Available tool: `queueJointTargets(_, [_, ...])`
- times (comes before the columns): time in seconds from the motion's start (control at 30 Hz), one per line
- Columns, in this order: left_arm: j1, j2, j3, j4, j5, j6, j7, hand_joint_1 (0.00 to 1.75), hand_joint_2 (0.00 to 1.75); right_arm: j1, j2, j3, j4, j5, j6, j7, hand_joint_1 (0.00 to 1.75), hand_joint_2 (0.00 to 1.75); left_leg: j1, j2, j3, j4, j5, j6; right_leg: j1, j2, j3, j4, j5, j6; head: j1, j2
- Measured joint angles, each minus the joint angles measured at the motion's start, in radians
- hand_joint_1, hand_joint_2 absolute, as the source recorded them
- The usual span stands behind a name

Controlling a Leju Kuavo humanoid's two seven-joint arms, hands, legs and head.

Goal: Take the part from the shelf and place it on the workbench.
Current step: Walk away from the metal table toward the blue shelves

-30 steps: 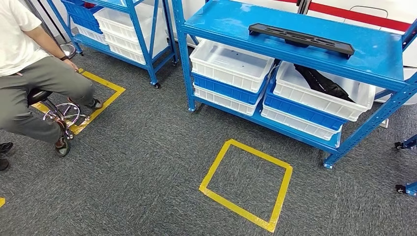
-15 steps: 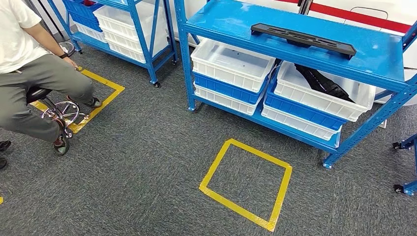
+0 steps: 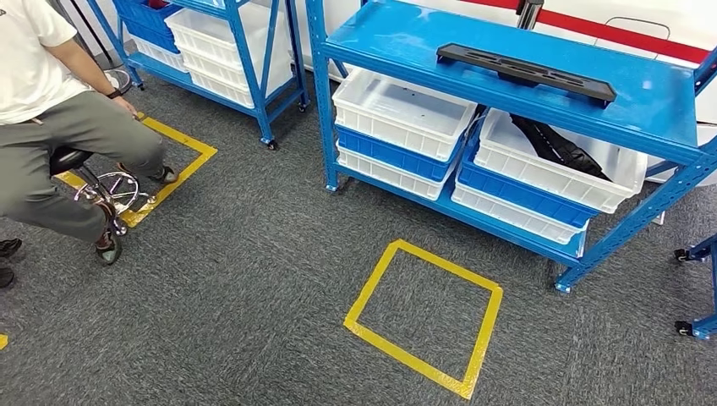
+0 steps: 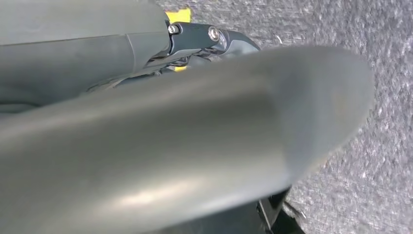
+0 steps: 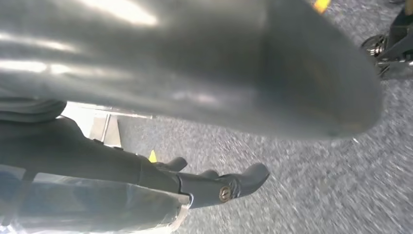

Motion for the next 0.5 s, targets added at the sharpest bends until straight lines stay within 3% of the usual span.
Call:
queueJointTargets(0.03, [0.0,-0.001,0.0,0.0,0.0,0.0,0.001,0.0,0.0,0.002,-0.001,0.0,0.0,0.0,0.001,0.001,0.0,0.0,0.002,0.001,-0.002,0.001,0.0,-0.004,-0.004,0.0,-0.021,0.04,-0.01,0.007,0.001,0.0])
queueJointTargets(0.07, [0.0,-0.001,0.0,0.0,0.0,-0.001,0.001,0.0,0.0,0.004,-0.002,0.0,0.0,0.0,0.001,0.002,0.0,0.0,0.005,0.002,-0.003,0.003,0.0,-0.01,-0.01,0.0,-0.023,0.043,-0.003,0.019,0.001,0.0])
queueJointTargets(0.1, [0.0,-0.002,0.0,0.0,-0.001,-0.001,0.002,0.0,0.0,0.005,-0.003,0.0,0.0,0.0,0.002,0.003,0.0,0.0,0.01,0.003,-0.005,0.007,-0.002,-0.019,-0.017,-0.003,-0.004,0.004,0.018,0.034,0.001,0.0])
queueJointTargets(0.17, [0.0,-0.001,0.0,-0.001,-0.001,-0.002,0.002,0.0,0.0,0.004,-0.003,0.0,0.001,0.0,0.003,0.003,0.0,0.0,0.019,0.007,-0.014,0.034,-0.015,-0.045,-0.029,-0.02,0.059,-0.125,0.069,0.064,0.004,0.0])
queueJointTargets(0.2, [0.0,0.0,0.0,-0.002,-0.001,-0.002,0.003,0.0,0.0,0.002,-0.001,0.0,0.0,0.0,0.004,0.003,0.0,0.0,0.021,0.01,-0.021,0.052,-0.026,-0.059,-0.032,-0.026,0.08,-0.167,0.082,0.063,0.007,0.0])
queueJointTargets(0.27, [0.0,0.003,0.0,-0.003,-0.001,-0.002,0.004,0.0,0.0,-0.001,0.003,0.0,0.0,0.0,0.005,0.004,0.0,0.0,0.02,0.016,-0.028,0.075,-0.045,-0.077,-0.03,-0.027,0.08,-0.177,0.082,0.039,0.005,0.0])
queueJointTargets(0.3, [0.0,0.003,0.0,-0.003,-0.001,-0.002,0.005,0.0,0.0,-0.001,0.002,0.0,0.0,0.0,0.005,0.004,0.0,0.0,0.023,0.019,-0.027,0.079,-0.049,-0.08,-0.03,-0.018,0.078,-0.172,0.08,0.024,0.002,0.0])
queueJointTargets(0.37, [0.0,0.002,0.0,-0.003,-0.001,-0.001,0.006,0.0,0.0,-0.001,0.002,0.0,0.0,-0.001,0.005,0.005,0.0,0.0,0.029,0.005,-0.031,0.096,-0.069,-0.083,-0.027,-0.008,0.074,-0.166,0.081,0.007,-0.002,0.0])
queueJointTargets(0.43, [0.0,0.001,0.0,-0.003,-0.002,-0.001,0.007,0.0,0.0,-0.002,0.002,-0.001,0.0,-0.001,0.005,0.005,0.0,0.0,0.029,-0.025,-0.068,0.186,-0.137,-0.083,-0.02,0.002,0.071,-0.165,0.087,-0.005,-0.004,0.0])
queueJointTargets(0.5, [0.002,0.0,0.0,-0.003,-0.002,-0.001,0.007,0.0,0.0,-0.001,0.003,-0.001,0.0,-0.001,0.005,0.004,0.0,0.0,0.021,-0.04,-0.133,0.329,-0.212,-0.076,-0.009,0.013,0.063,-0.165,0.092,-0.012,-0.006,0.0])
